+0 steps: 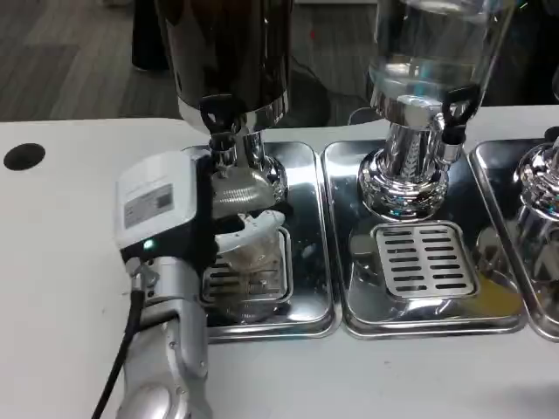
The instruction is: Grasp the cup under the faucet to collect the drink, then remove the cup.
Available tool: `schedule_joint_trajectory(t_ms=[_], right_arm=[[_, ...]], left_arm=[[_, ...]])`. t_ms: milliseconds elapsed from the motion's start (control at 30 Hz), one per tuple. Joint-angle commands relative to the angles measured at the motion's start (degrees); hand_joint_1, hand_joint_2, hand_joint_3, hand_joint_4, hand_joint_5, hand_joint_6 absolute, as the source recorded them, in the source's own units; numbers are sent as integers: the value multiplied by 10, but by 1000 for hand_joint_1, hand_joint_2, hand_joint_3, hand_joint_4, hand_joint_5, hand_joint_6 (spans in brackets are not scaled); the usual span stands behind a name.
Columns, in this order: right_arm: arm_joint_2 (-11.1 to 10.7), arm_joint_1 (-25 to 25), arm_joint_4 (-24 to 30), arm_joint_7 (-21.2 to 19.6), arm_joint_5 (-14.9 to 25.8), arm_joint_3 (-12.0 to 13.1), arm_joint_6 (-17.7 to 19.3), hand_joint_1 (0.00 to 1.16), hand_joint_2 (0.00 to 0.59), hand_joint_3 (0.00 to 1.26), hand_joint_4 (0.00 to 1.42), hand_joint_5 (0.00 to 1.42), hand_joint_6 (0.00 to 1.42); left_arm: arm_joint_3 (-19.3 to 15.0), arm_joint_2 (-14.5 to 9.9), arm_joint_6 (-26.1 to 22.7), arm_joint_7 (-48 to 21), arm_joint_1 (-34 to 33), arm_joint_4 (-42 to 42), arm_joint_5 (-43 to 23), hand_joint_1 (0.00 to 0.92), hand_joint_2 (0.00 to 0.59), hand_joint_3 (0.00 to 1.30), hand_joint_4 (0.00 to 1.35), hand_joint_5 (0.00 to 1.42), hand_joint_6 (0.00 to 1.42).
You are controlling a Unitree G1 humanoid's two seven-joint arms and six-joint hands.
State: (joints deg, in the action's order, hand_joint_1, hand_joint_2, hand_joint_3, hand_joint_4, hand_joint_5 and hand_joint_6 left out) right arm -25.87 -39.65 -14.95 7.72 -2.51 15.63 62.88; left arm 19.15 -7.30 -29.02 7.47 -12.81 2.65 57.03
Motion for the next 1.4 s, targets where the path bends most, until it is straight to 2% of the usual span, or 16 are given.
schedule_joint_trajectory(t_ms=[33, 200, 567, 833, 1033, 1233, 1400], right_arm=[[-11, 5, -9, 12, 20, 7, 15, 603, 367, 294, 216, 168, 22], [-11, 14, -11, 21, 30, 4, 14, 606, 369, 294, 215, 178, 41], [0, 30, 0, 27, 24, -2, 1, 641, 370, 294, 214, 184, 61], [11, 36, 4, 27, 8, -6, -12, 646, 370, 295, 214, 183, 63], [16, 39, 11, 26, 1, -8, -22, 649, 370, 297, 214, 183, 63], [19, 43, 18, 26, -7, -12, -31, 650, 370, 299, 222, 183, 63], [18, 46, 17, 25, -6, -12, -35, 651, 370, 304, 223, 183, 63]], left_arm=[[8, 3, -6, 14, -21, 13, 5, 356, 88, 633, 678, 992, 1265], [9, -4, -9, 10, -20, 4, 7, 214, 66, 619, 694, 980, 1249], [-2, -34, -8, 0, -1, -34, -1, 51, 14, 566, 637, 932, 1170], [-17, -55, 7, 4, 30, -94, -10, 17, 9, 550, 601, 902, 1119], [-47, -66, 39, 5, 71, -189, -22, 29, 18, 476, 437, 902, 1119], [-72, -66, 73, -5, 88, -271, -37, 49, 31, 398, 346, 916, 1119], [-78, -60, 90, -19, 82, -298, -38, 53, 32, 380, 338, 920, 1119]])
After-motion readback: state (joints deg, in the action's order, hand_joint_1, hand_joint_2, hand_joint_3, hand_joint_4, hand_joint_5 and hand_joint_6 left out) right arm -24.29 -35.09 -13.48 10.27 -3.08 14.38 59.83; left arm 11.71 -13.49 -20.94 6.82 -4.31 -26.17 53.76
